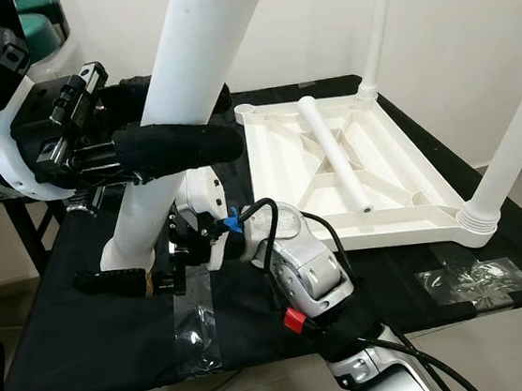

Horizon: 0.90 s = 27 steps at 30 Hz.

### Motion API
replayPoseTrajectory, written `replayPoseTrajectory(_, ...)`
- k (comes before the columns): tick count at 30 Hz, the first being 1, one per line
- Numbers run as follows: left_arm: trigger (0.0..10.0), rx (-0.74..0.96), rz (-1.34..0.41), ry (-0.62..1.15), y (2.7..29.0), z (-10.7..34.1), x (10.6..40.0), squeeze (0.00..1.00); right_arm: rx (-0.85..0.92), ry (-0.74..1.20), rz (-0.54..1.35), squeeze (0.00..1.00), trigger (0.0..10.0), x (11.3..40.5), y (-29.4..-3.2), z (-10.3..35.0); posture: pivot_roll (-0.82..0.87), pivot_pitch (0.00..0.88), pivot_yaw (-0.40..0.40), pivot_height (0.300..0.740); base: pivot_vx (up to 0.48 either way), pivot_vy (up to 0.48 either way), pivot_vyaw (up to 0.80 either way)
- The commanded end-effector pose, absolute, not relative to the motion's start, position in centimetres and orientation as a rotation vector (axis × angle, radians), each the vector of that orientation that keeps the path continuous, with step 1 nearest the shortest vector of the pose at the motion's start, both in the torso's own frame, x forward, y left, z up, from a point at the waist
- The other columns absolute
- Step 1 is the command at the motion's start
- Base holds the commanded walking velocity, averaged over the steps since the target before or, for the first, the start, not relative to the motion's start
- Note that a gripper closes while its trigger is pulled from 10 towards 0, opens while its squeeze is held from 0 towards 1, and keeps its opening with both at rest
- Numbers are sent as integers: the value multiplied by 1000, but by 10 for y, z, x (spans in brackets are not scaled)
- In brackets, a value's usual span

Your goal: Building children table

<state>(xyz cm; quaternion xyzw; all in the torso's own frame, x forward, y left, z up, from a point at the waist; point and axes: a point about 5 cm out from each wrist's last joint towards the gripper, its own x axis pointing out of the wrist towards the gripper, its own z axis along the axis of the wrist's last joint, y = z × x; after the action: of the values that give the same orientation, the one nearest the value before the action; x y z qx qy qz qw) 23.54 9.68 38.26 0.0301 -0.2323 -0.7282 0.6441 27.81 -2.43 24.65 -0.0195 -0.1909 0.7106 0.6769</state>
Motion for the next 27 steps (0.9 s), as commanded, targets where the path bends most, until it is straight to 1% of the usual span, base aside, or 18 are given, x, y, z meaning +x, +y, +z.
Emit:
replayPoseTrajectory(1,0,62,-1701,-460,85,375,236,0,-65,-474,1640,0,10000,272,-10,254,43,0,33,740,0,0,0)
replayPoseTrajectory(2,0,60,-1703,-460,85,375,236,0,-67,-476,1637,0,9961,273,-8,254,44,0,34,740,0,0,0)
replayPoseTrajectory(3,0,61,-1705,-461,85,375,236,0,-71,-480,1636,0,5098,273,-7,254,44,0,34,740,0,0,0)
replayPoseTrajectory(5,0,61,-1706,-461,86,375,236,0,-75,-483,1636,0,5098,273,-7,254,44,0,34,740,0,0,0)
replayPoseTrajectory(6,0,61,-1708,-461,85,375,235,0,-77,-488,1638,0,0,274,-6,254,46,0,33,740,0,0,0)
replayPoseTrajectory(18,0,59,-1714,-459,85,375,233,0,-91,-516,1665,0,0,274,-5,259,47,0,28,740,0,0,0)
replayPoseTrajectory(25,0,55,-1713,-464,85,375,233,0,-79,-530,1656,0,0,275,-5,262,45,0,29,740,0,0,0)
replayPoseTrajectory(27,0,53,-1688,-480,86,377,235,0,-58,-540,1640,0,0,276,-6,264,42,0,31,740,0,0,0)
